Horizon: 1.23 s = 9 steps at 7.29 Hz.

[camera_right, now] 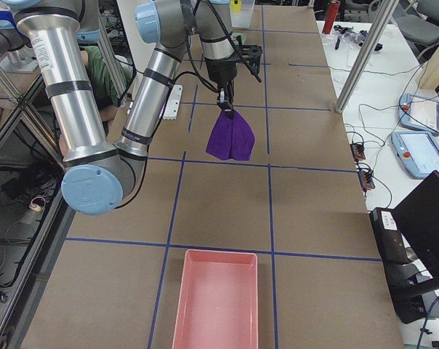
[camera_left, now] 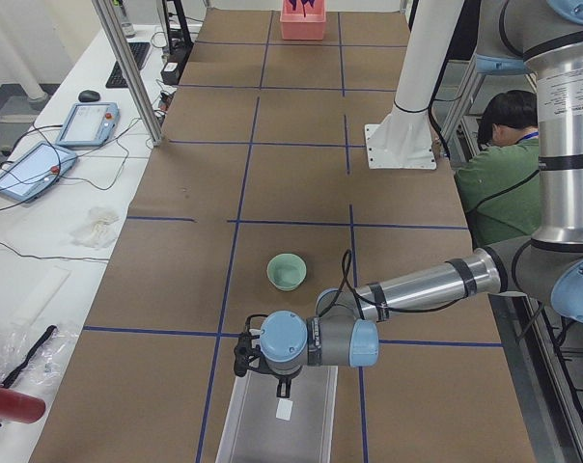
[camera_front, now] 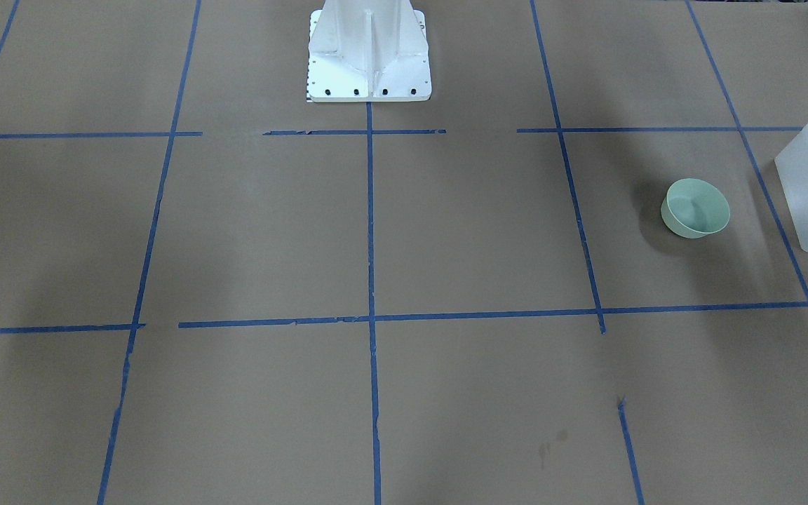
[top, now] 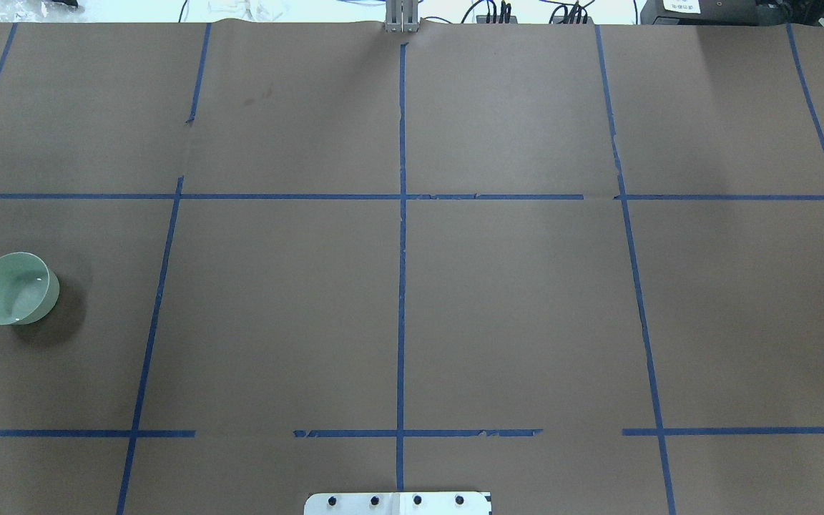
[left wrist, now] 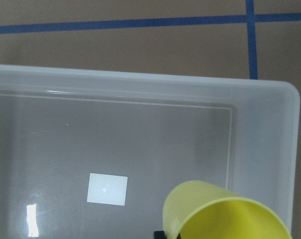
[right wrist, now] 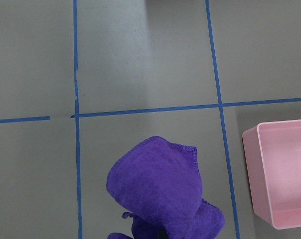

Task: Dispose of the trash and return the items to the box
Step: 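Lower the cup into the clear bin while the right gripper lifts the cloth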

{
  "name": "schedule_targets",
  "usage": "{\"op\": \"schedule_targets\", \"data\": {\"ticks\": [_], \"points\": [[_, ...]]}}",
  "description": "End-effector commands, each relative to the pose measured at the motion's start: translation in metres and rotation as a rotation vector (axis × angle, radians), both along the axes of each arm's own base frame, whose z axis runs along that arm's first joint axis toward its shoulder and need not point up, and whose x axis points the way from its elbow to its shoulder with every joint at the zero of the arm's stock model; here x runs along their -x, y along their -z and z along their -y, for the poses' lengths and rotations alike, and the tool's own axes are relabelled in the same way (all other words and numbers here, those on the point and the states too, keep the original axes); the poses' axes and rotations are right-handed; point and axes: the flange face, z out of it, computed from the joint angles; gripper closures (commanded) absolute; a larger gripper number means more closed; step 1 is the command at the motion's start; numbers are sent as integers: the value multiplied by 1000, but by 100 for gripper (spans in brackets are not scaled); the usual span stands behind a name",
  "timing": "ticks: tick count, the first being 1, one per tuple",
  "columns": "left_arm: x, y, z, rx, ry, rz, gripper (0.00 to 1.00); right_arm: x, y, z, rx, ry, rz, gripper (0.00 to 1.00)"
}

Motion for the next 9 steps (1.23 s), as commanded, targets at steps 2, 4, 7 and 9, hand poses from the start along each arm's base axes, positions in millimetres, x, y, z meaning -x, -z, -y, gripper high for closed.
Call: {"op": "schedule_targets", "data": {"ticks": [2,4,7,9], "points": [[-6,-11,-3,-1,-8,-47,99,-15,-9,-6,-10,4,-11,100],[-8,-7,1,-22,-12,-45,31,-26,-23,-11,-8,20,-25,100],[-8,25,28,-95,-12,-34,0,-48,-38,-18,-17,30,-41,100],[-6,81,51,-183,-10,-26,0,-96,-74,-22,-18,51,-62,100]]}}
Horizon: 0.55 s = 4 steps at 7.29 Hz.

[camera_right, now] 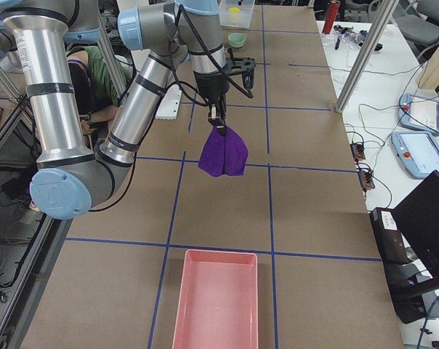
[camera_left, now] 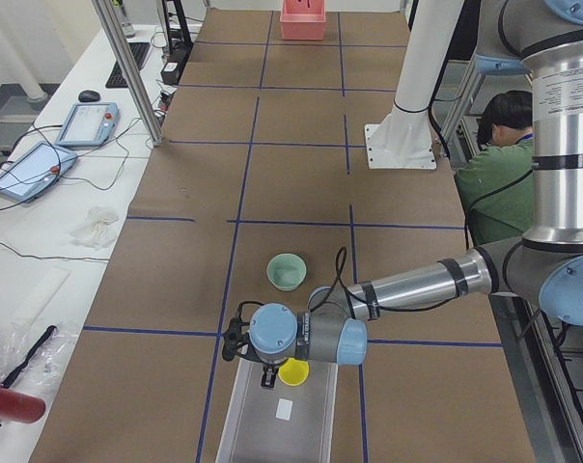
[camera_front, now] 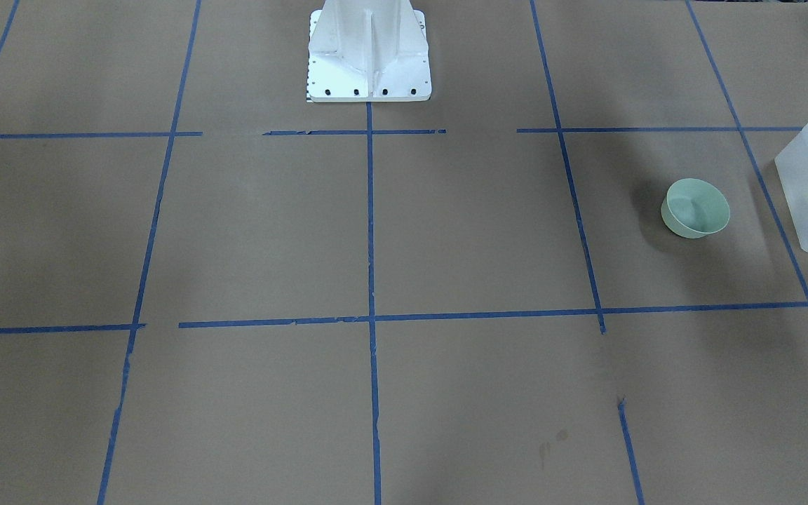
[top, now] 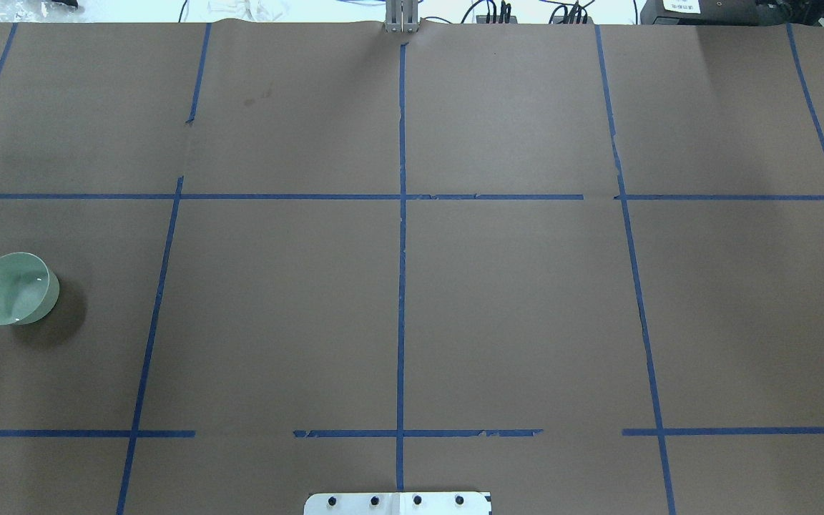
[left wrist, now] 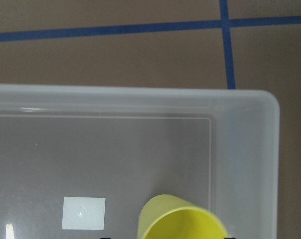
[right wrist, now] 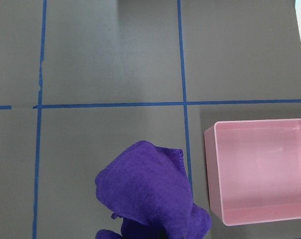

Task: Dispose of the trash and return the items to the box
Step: 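Drop the purple cloth into the pink bin with the right gripper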

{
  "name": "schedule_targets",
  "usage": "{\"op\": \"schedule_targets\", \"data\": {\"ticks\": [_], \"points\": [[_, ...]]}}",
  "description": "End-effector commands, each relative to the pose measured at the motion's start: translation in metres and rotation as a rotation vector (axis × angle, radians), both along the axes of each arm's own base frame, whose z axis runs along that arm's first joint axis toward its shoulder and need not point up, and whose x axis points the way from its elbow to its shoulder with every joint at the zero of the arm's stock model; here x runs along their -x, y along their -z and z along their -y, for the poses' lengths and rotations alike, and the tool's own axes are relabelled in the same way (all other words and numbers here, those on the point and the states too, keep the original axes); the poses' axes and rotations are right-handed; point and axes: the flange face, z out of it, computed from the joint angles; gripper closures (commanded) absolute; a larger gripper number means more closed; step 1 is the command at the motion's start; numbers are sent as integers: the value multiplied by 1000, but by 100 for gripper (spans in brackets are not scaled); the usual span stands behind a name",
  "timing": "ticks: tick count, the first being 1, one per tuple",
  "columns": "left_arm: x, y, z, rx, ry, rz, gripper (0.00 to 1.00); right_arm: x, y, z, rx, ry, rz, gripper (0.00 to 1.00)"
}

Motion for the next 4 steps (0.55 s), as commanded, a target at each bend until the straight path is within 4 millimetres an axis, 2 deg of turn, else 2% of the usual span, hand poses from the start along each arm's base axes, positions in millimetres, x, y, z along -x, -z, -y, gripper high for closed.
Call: {"op": "schedule_targets", "data": {"ticks": [1,2,3,4], "points": [[2,82,20,-97,6,5,0,-60,-46,-1,-6,51,-34,100],[5,134,20,-151,17,17,0,-73,-70,-2,-3,110,-54,100],[8,169,22,-141,104,36,0,-80,-97,-2,2,154,-41,100],[4,194,25,-149,177,15,0,-94,-132,3,0,158,-33,100]]}}
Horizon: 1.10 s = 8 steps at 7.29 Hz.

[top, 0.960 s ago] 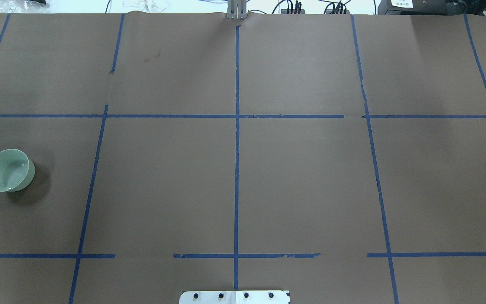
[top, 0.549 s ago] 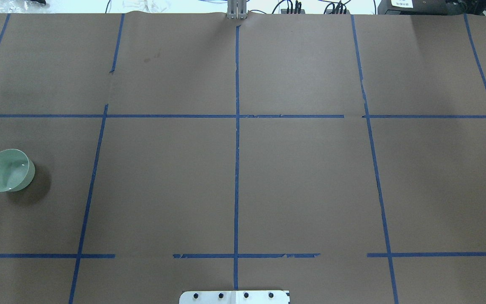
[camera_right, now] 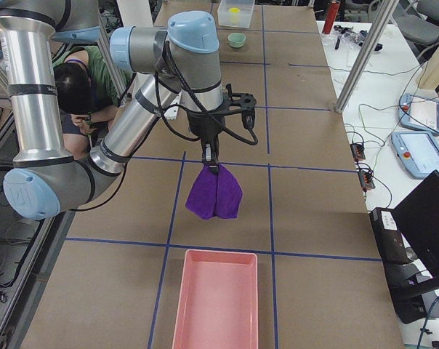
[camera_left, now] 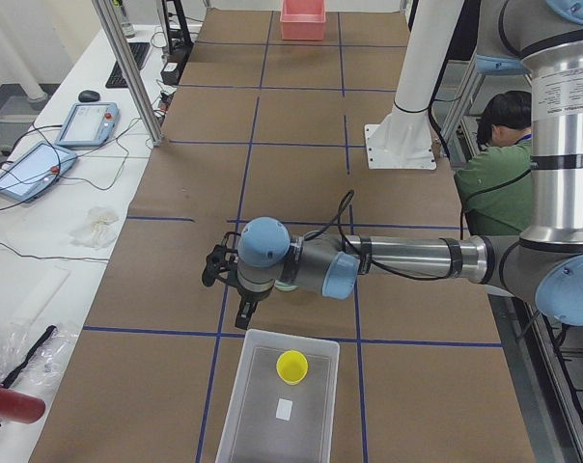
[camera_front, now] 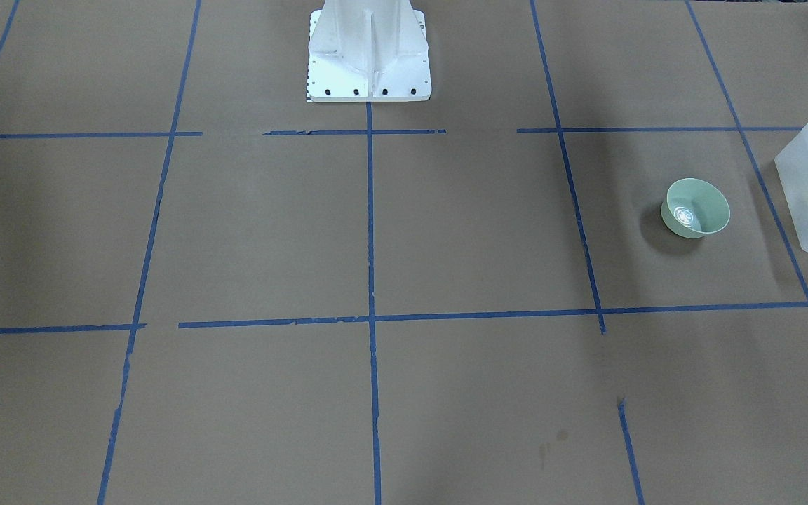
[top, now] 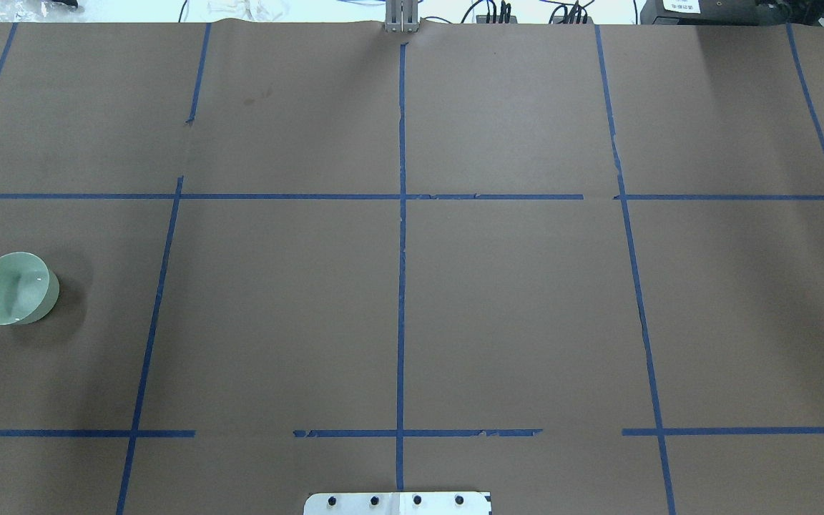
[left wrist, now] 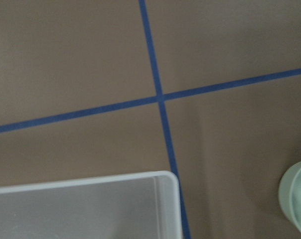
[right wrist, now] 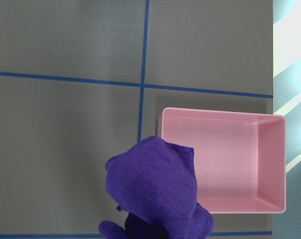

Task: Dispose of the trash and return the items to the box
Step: 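Drop the purple cloth into the pink bin with the right gripper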

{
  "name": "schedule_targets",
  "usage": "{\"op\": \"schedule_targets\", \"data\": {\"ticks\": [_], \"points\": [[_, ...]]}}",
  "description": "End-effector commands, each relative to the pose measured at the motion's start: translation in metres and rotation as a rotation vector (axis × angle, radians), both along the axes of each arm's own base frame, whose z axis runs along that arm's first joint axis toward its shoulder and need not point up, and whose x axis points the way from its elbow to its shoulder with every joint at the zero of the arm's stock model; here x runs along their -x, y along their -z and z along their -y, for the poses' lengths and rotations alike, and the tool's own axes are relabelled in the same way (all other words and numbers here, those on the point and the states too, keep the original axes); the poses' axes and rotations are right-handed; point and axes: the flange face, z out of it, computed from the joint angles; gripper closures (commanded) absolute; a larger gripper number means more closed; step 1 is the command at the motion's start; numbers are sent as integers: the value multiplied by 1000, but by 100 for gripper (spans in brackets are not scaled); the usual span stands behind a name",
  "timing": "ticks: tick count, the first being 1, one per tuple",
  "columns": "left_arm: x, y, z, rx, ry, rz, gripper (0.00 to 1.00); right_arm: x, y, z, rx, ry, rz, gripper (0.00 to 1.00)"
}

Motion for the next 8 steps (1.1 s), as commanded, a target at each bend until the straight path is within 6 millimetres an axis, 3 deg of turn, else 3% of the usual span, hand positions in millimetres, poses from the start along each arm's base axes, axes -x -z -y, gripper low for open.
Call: {"op": "schedule_targets", "data": {"ticks": [1,2,4,6,7,8], "points": [[-13,47,2,-46,102,-39,0,-19,-91,8,-16,54,10,100],[-43,45,3,-44,63,-55,0,-22,-140,14,-43,53,0,100],[-76,25,-7,-21,48,-84,0,-29,-206,34,-83,51,-17,100],[-139,13,-17,-4,63,-79,1,-33,-265,44,-105,47,-26,100],[-137,-11,-27,-5,62,-79,1,-34,-280,45,-107,33,-28,75],[-136,-31,-32,-8,59,-81,1,-32,-295,43,-104,20,-23,1]]}}
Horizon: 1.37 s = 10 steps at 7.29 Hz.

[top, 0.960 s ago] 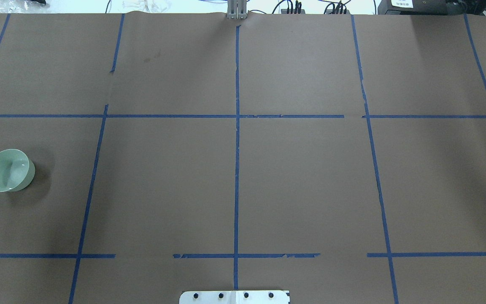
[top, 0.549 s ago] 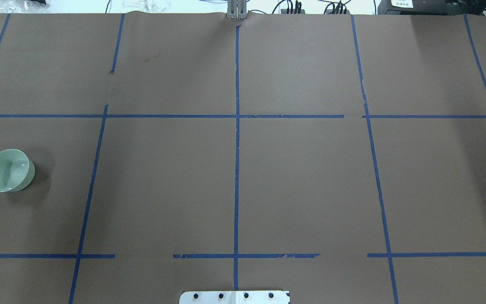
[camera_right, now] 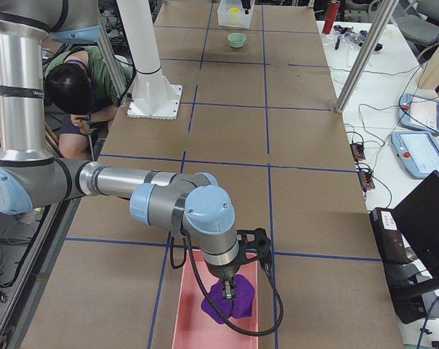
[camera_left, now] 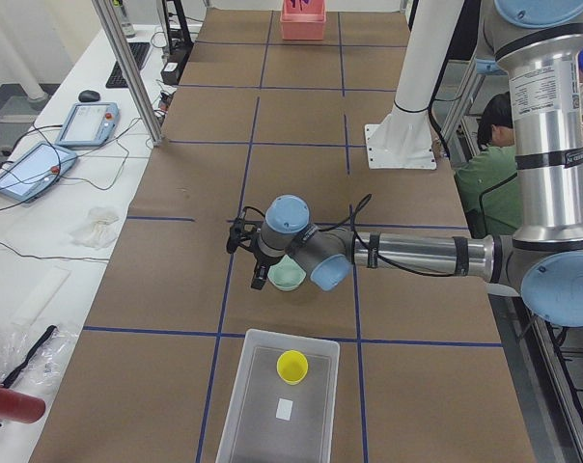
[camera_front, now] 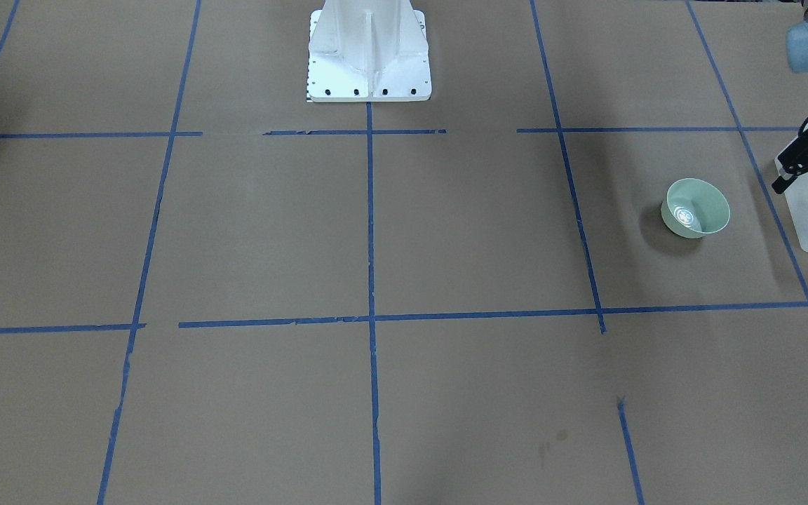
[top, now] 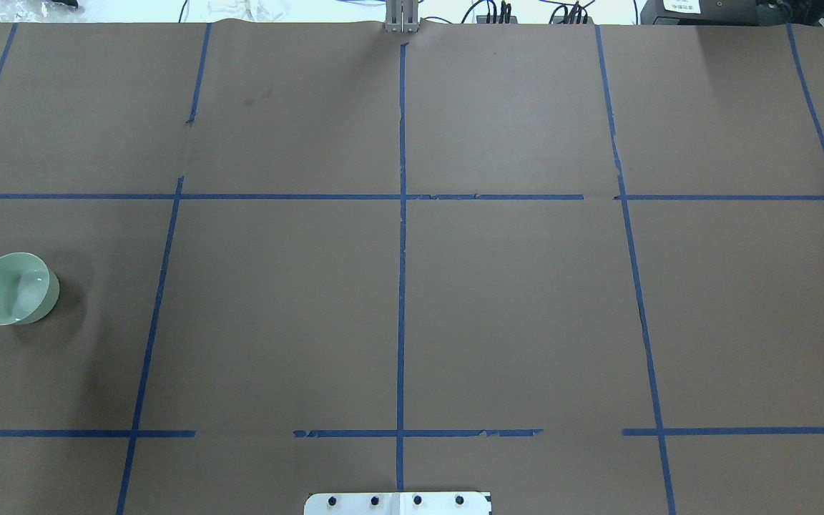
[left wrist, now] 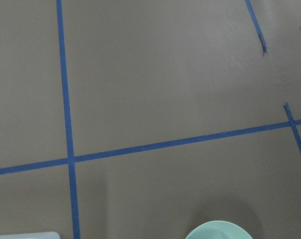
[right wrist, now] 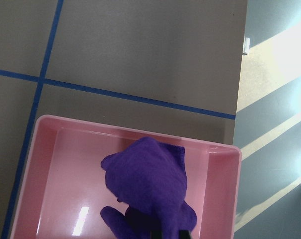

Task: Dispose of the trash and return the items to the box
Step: 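Drop the purple cloth into the pink bin with the right gripper, then reach the left gripper down to the pale green bowl rim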

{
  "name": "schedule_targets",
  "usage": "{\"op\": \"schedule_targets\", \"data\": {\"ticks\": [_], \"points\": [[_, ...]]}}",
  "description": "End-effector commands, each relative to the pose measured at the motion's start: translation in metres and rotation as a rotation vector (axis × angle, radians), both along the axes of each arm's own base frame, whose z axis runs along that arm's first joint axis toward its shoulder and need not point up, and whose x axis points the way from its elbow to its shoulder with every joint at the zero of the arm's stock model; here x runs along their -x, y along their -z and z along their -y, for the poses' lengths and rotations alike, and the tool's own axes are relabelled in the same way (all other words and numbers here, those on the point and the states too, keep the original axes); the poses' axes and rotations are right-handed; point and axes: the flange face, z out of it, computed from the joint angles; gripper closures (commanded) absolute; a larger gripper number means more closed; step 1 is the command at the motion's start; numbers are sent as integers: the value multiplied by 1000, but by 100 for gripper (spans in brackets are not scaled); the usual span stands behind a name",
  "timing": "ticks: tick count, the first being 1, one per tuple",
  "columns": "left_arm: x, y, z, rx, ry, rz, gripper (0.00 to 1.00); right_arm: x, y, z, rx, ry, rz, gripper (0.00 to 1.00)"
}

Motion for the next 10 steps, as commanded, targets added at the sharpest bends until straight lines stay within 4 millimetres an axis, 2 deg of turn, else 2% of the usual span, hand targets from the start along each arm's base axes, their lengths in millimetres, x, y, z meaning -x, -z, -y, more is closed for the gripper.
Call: {"op": "schedule_targets", "data": {"ticks": [1,2,3,4,5,7,8,9,10], "points": [[-6,-27,-13,5,-7,-4,1,3,-24,-2,11,-34,26,0],[-13,-28,-14,9,-22,-3,1,8,-18,1,21,-86,96,0],[-25,-35,-17,54,-25,-11,1,13,-1,5,39,-145,146,0],[-53,-33,-21,70,-13,-6,1,23,14,9,36,-148,152,0],[-77,-45,-30,82,-11,-7,1,36,35,16,29,-155,153,0],[-99,-77,-44,92,4,-22,2,75,77,24,70,-211,175,0],[-103,-84,-47,89,3,-13,3,94,99,23,86,-214,184,0],[-105,-84,-47,90,-1,-13,15,110,130,22,112,-219,191,0],[-105,-84,-47,92,0,-13,46,121,150,20,117,-202,192,0]]}}
